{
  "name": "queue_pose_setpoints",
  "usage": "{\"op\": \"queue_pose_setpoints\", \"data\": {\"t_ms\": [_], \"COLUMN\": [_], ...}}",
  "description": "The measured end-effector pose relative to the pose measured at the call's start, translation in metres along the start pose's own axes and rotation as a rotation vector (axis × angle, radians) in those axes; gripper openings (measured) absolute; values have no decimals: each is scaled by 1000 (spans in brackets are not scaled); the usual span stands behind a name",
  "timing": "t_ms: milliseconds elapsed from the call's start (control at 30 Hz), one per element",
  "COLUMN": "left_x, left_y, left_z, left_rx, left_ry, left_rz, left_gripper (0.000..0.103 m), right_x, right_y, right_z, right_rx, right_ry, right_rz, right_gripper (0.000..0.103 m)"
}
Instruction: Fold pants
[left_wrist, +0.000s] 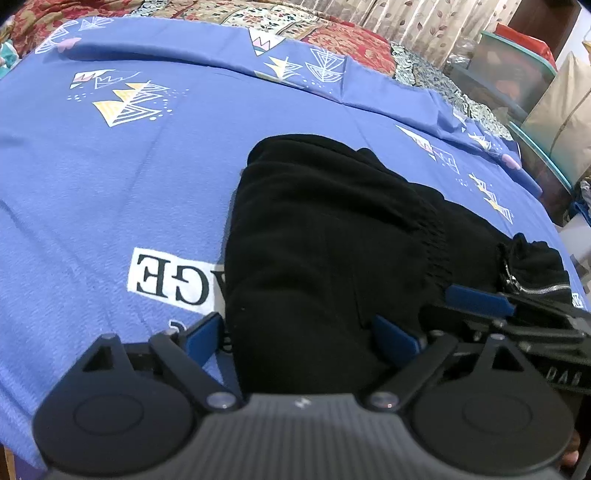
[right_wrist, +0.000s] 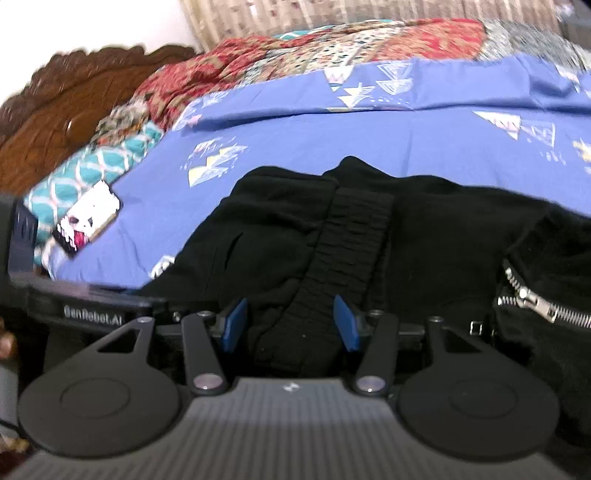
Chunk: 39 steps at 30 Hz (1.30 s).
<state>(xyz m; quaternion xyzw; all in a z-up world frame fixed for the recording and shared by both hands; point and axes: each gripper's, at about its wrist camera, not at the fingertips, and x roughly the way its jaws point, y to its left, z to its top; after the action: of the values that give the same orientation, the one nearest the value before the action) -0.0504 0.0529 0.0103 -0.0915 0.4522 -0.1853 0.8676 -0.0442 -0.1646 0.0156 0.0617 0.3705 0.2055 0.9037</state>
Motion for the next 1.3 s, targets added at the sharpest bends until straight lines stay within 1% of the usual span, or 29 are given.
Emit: {"op": "queue_pose_setpoints", "data": {"t_ms": [67,200,300,367,400,467,533,633,700,733,767,800,867,900,933,967,1000,1033,1100,1200,1233,1267,1300], "left_x": [1,1,-1,-6,-9,-20,-31,-41,-40,-39,-36,-31,-18,-10,-1,12,24,33,34,27,23,17,8], "left_y": [-2,-4,0,0,-1,-5,-8,-17,-27,-32,-38,-46,-60,-67,-71,-75,-77,-78,-78,-76,-76,-76,-77], "left_z": [-1,0,3,6,8,13,21,37,47,50,52,55,55,54,52,49,45,41,39,47,52,56,63], "left_rx": [6,14,1,9,24,70,93,103,109,112,118,129,161,176,188,197,201,205,213,197,197,199,199], "left_ry": [2,8,15,12,6,-25,-64,-106,-117,-116,-112,-100,-68,-45,-15,41,92,119,102,125,120,104,78], "left_rz": [4,9,-1,-2,12,26,14,-13,-44,-59,-72,-86,-97,-98,-96,-84,-63,-42,-49,-51,-47,-46,-52], "left_gripper": [95,96,96,96,96,96,96,96,96,95,93,91,80,76,68,60,58,60,60,59,58,59,61], "right_x": [0,-2,-15,-30,-40,-65,-89,-122,-141,-148,-155,-162,-170,-172,-172,-171,-170,-168,-163,-154,-153,-150,-146], "right_y": [4,2,-9,-22,-28,-44,-61,-92,-115,-124,-135,-145,-158,-166,-171,-175,-180,-184,-189,-180,-177,-174,-171], "right_z": [-2,-2,4,4,4,1,-2,-10,-18,-22,-27,-32,-44,-50,-54,-60,-65,-71,-78,-78,-78,-76,-74], "right_rx": [-41,-51,10,75,101,150,207,293,356,386,421,457,514,546,571,599,628,658,698,685,672,657,637], "right_ry": [2,1,-11,-44,-68,-142,-207,-299,-349,-367,-384,-400,-412,-408,-404,-400,-394,-387,-366,-327,-315,-292,-267], "right_rz": [-14,-14,20,34,27,-6,-43,-178,-273,-314,-349,-372,-395,-401,-403,-402,-394,-379,-347,-323,-311,-300,-306], "right_gripper": [55,56,57,57,57,57,57,58,61,66,71,73,79,81,82,82,82,82,82,81,74,55,43]}}
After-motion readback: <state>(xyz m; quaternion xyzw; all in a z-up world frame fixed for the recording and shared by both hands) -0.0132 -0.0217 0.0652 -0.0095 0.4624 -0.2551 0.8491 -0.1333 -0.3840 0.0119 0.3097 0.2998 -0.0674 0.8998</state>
